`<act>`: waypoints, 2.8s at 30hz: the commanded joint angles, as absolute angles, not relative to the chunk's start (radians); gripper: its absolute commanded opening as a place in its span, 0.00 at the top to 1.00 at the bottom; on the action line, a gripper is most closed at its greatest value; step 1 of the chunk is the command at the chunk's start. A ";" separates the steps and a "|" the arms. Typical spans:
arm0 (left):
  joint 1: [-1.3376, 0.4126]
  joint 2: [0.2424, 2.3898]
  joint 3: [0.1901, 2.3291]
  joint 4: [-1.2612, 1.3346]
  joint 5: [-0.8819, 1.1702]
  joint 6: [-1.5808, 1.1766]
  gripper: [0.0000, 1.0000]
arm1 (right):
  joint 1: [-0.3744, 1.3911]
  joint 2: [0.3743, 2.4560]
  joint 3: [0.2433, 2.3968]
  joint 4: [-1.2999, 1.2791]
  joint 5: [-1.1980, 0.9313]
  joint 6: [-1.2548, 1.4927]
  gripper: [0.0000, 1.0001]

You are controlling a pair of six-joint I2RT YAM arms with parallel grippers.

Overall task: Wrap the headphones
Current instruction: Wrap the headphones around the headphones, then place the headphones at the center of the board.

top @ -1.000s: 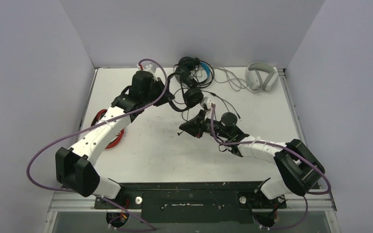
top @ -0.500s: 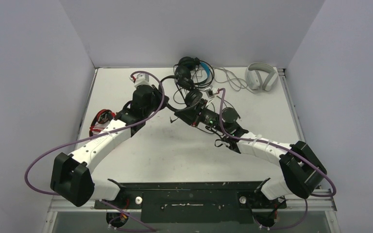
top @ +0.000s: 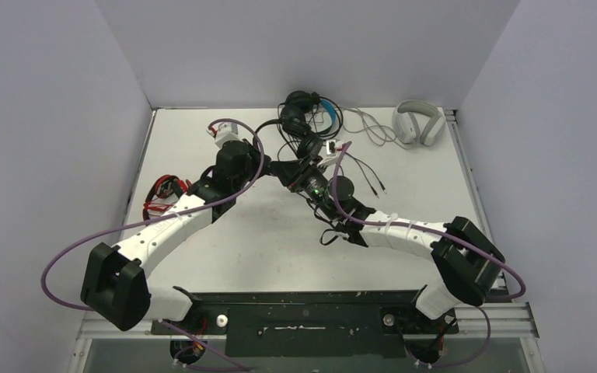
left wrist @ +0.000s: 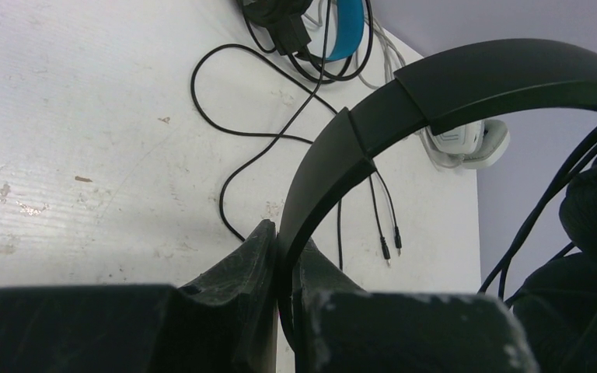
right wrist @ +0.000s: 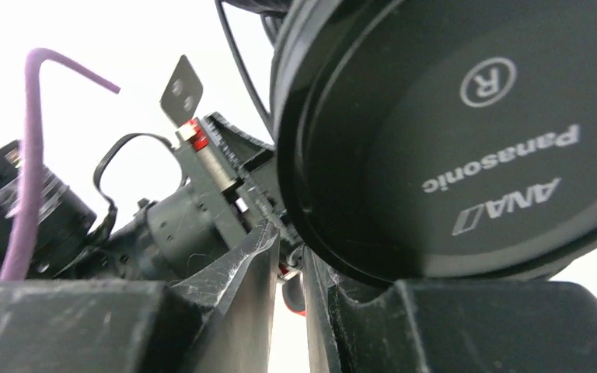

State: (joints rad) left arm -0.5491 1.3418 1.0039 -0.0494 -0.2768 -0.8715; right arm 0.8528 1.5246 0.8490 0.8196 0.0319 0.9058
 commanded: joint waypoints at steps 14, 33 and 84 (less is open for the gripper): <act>-0.578 1.312 0.998 -0.145 -0.267 -0.822 1.00 | 0.889 1.569 1.095 0.399 0.485 1.250 0.59; -0.483 1.433 1.160 -0.362 -0.243 -0.735 1.00 | 0.953 1.483 1.239 -0.111 0.362 1.410 0.23; 0.111 1.944 1.594 -0.656 -0.112 -0.448 0.05 | 0.735 1.068 0.790 -0.120 0.392 0.595 0.92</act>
State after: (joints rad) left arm 0.1703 2.0922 1.5810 -0.6270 -0.0563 -0.4751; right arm 0.7921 1.0500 0.7986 -0.1146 0.4335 0.6315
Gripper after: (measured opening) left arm 0.803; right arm 0.071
